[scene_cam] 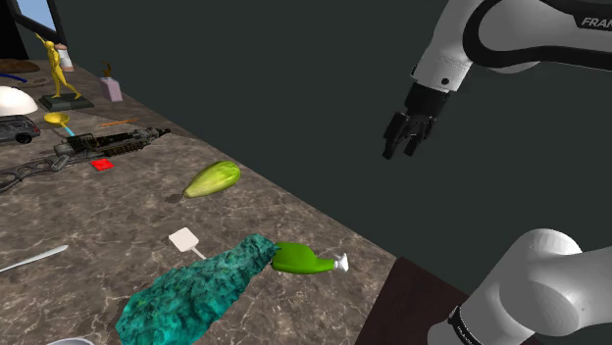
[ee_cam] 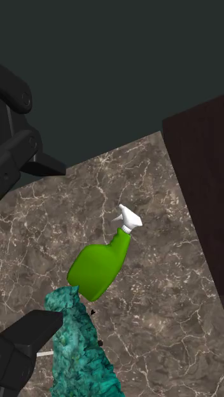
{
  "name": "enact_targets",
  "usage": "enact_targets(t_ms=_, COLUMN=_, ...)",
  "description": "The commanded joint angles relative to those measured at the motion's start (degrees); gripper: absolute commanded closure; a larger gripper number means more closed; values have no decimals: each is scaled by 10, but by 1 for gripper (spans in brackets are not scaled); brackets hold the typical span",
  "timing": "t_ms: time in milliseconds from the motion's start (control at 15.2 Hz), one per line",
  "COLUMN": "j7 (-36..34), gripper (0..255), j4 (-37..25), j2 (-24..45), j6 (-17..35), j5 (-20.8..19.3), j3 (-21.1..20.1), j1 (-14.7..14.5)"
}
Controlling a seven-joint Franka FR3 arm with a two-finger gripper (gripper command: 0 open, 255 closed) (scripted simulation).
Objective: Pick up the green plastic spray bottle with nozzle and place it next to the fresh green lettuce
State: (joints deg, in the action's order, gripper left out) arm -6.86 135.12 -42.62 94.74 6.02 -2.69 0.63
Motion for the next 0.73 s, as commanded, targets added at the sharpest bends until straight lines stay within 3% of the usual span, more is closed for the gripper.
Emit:
enact_targets(t_ms=0, j7=0, gripper=0, j4=0, j2=0, j6=0, j5=0, j3=0, j1=0)
enact_targets(t_ms=660, j7=149, gripper=0, j4=133, j2=76, j6=198, j5=-4, j3=5, j1=-56)
